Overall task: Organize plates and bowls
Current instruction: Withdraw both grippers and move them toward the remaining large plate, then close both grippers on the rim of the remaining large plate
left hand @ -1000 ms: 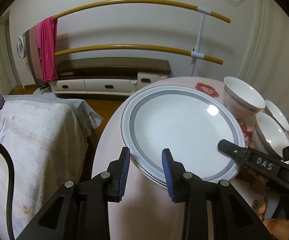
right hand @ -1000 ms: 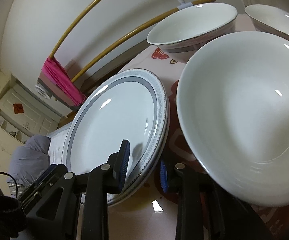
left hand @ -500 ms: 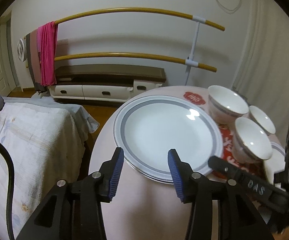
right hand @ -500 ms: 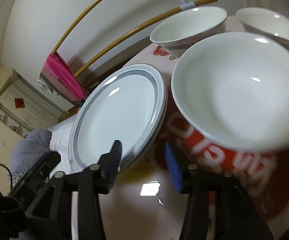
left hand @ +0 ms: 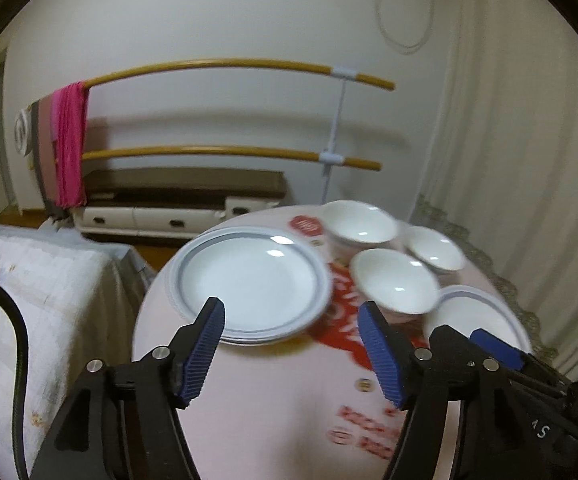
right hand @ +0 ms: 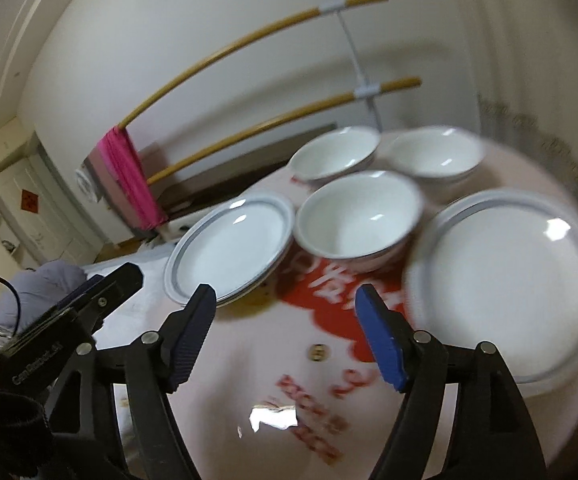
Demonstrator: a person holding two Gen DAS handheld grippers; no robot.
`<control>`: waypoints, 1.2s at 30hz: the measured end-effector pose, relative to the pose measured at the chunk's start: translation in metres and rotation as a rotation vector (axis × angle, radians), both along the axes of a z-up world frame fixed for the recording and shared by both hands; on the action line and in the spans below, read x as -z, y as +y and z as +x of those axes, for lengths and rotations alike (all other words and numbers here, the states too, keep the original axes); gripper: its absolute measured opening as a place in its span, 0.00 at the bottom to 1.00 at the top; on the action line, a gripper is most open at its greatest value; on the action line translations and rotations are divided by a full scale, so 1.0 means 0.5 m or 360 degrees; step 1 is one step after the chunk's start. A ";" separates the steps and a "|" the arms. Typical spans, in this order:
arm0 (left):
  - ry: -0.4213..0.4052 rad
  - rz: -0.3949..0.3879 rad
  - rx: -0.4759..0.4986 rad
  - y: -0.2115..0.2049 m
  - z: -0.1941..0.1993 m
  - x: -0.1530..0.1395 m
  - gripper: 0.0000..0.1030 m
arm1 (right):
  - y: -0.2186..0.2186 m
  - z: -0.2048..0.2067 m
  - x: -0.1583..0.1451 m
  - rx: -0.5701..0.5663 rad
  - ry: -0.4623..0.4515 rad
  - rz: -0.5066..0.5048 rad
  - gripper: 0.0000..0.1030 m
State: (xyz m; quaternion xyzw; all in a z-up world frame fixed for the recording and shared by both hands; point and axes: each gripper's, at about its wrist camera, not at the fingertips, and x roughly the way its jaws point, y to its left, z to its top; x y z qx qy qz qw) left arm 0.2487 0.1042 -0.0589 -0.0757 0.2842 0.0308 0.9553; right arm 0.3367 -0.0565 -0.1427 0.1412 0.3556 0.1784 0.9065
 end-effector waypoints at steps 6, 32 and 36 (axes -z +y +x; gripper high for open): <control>-0.0093 0.0042 0.0090 -0.093 -0.063 -0.032 0.83 | -0.101 -0.058 -0.040 0.0131 -0.0117 -0.0038 0.80; 0.0158 -0.0024 0.0097 -0.305 0.067 0.052 0.99 | -0.454 -0.066 0.040 0.0457 -0.0023 0.0066 0.88; 0.0236 -0.0024 0.0087 -0.317 0.112 0.090 0.98 | -0.467 -0.044 0.074 0.0438 0.0023 0.0068 0.85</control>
